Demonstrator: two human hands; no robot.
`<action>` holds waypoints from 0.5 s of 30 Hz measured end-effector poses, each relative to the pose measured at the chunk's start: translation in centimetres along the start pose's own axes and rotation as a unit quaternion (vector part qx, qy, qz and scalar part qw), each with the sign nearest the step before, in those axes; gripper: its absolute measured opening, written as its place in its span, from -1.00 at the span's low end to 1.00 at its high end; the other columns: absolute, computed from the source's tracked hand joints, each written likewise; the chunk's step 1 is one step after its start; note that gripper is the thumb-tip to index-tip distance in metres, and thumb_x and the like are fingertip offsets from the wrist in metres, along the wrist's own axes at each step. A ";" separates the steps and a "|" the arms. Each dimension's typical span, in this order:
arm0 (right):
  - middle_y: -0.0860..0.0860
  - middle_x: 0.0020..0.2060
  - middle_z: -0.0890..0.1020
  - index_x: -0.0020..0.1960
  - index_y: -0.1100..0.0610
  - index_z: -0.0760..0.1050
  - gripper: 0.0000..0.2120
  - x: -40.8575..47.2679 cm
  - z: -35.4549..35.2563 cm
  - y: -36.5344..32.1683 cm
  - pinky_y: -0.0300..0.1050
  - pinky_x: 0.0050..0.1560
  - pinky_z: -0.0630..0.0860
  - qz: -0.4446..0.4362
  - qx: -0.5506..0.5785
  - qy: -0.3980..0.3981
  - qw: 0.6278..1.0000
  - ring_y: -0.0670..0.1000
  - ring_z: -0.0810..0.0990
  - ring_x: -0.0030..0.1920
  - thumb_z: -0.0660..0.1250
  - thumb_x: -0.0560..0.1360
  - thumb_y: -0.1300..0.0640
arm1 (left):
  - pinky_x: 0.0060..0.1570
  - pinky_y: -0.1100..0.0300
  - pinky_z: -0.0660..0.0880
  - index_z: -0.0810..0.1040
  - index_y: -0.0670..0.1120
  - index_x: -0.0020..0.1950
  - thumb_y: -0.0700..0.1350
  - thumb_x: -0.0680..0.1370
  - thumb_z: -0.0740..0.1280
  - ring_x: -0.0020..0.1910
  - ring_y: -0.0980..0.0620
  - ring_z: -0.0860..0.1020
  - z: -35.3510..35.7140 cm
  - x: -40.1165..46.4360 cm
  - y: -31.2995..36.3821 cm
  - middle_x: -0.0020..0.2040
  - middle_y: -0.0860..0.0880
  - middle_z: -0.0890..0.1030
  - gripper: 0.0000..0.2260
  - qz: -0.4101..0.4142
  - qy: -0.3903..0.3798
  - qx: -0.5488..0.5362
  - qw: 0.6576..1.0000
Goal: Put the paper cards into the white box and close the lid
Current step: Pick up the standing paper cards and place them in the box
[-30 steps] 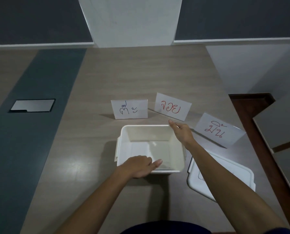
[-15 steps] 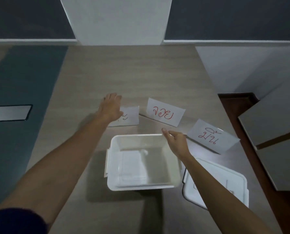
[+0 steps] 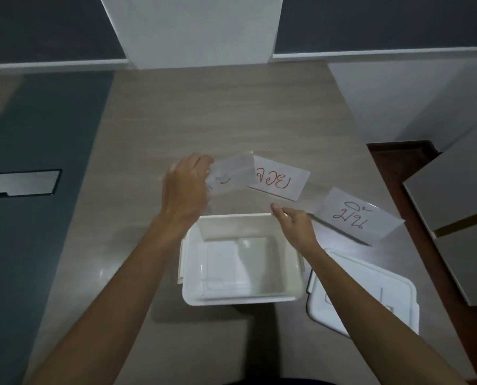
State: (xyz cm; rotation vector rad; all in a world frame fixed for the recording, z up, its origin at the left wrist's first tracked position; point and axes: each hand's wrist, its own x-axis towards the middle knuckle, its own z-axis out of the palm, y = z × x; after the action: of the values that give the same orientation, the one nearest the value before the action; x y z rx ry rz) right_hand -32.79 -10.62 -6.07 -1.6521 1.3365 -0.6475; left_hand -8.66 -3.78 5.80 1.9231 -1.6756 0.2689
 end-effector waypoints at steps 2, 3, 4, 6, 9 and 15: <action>-0.09 -0.46 0.57 -0.28 0.06 0.65 -0.62 0.0 0.1 0.0 -0.23 -0.30 0.38 0.011 -0.004 -0.004 1.000 -0.11 0.52 -0.37 0.29 0.57 -0.14 | -0.28 0.05 0.44 0.57 -0.11 -0.08 -0.29 0.43 0.21 -0.22 -0.14 0.55 -1.6 -2.7 2.0 -0.18 -0.08 0.61 -0.81 0.022 0.015 -0.005 1.000; -0.13 -0.53 0.48 -0.38 0.00 0.58 -0.59 0.0 0.1 0.0 -0.23 -0.36 0.33 0.016 -0.002 -0.006 1.000 -0.15 0.43 -0.44 0.29 0.56 -0.15 | -0.28 0.05 0.45 0.57 -0.11 -0.09 -0.31 0.42 0.23 -0.23 -0.14 0.55 -1.8 -4.2 2.8 -0.19 -0.07 0.61 -0.81 0.029 0.005 -0.011 0.999; -0.15 -0.58 0.41 -0.46 -0.04 0.51 -0.56 0.0 0.1 -0.1 -0.29 -0.42 0.29 0.020 0.000 -0.006 1.000 -0.19 0.37 -0.49 0.28 0.56 -0.15 | -0.28 0.05 0.46 0.59 -0.11 -0.09 -0.36 0.38 0.27 -0.23 -0.13 0.56 -1.7 -5.8 3.5 -0.19 -0.06 0.62 -0.79 0.035 -0.013 -0.010 0.999; -0.17 -0.57 0.45 -0.44 -0.07 0.51 -0.58 -0.1 0.1 -0.2 -0.37 -0.42 0.30 0.027 0.006 -0.004 1.000 -0.21 0.41 -0.47 0.29 0.56 -0.15 | -0.28 0.02 0.48 0.61 -0.11 -0.07 -0.42 0.30 0.35 -0.25 -0.13 0.57 -0.9 -8.5 4.9 -0.19 -0.06 0.63 -0.70 0.040 -0.070 0.004 0.997; -0.18 -0.51 0.53 -0.32 0.00 0.62 -0.62 -0.2 0.0 -0.2 -0.39 -0.36 0.35 0.026 0.021 -0.005 0.999 -0.25 0.46 -0.42 0.28 0.55 -0.18 | -0.17 0.02 0.47 0.61 -0.08 0.05 -0.37 0.39 0.34 -0.16 -0.12 0.60 1.1 -11.4 6.2 -0.10 -0.06 0.63 -0.69 0.010 -0.226 0.002 0.974; -0.15 -0.67 0.32 -0.57 -0.10 0.42 -0.47 -0.3 0.0 -0.5 -0.33 -0.47 0.22 0.032 0.017 -0.006 0.999 -0.17 0.30 -0.54 0.28 0.56 -0.16 | -0.13 0.07 0.42 0.53 -0.02 -0.15 0.22 0.58 0.00 -0.11 -0.10 0.54 3.1 -15.4 6.8 -0.13 -0.03 0.59 -0.56 -0.059 -0.497 -0.048 0.865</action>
State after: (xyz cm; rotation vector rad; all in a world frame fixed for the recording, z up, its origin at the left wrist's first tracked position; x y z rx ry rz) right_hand -32.64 -10.27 -5.63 -1.5773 1.3567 -0.6184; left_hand -18.83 7.16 -2.56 2.2177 -2.0609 -1.0106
